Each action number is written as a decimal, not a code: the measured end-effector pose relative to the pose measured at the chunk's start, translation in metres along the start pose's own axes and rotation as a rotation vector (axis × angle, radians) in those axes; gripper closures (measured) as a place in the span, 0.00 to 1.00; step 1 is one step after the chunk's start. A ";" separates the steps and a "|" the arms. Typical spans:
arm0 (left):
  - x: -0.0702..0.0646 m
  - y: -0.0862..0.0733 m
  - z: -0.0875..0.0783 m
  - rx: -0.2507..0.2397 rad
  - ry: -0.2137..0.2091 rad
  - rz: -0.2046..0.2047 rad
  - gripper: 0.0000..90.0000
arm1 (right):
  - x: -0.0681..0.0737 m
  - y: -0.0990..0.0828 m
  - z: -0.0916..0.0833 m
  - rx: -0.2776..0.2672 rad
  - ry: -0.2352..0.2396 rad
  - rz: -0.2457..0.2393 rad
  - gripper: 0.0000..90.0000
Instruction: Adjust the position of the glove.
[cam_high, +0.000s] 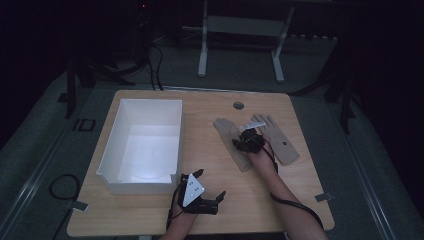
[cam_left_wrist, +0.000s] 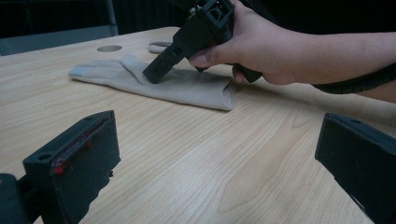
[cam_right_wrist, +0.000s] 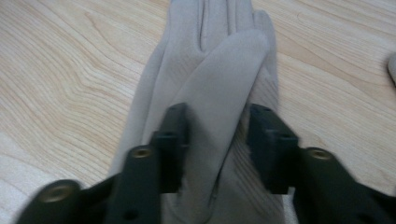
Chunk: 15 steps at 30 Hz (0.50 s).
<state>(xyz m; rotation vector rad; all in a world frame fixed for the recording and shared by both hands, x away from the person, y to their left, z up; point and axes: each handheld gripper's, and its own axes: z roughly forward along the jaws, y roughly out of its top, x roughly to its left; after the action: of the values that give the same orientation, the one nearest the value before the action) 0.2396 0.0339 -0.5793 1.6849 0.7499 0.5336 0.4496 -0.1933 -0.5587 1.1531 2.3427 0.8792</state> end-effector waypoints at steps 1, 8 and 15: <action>0.000 0.000 0.000 0.000 0.000 0.000 0.00 | 0.000 0.000 0.000 0.000 0.000 0.000 0.69; -0.001 0.000 0.000 0.000 0.002 0.006 0.00 | 0.005 0.002 -0.003 -0.017 0.004 0.058 0.89; -0.001 0.000 0.000 0.000 0.004 0.006 0.00 | 0.007 0.017 -0.029 -0.095 0.017 0.155 0.89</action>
<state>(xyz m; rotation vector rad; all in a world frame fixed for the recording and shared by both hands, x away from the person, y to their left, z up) 0.2391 0.0331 -0.5792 1.6869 0.7482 0.5411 0.4388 -0.1903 -0.5264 1.3059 2.2221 1.0450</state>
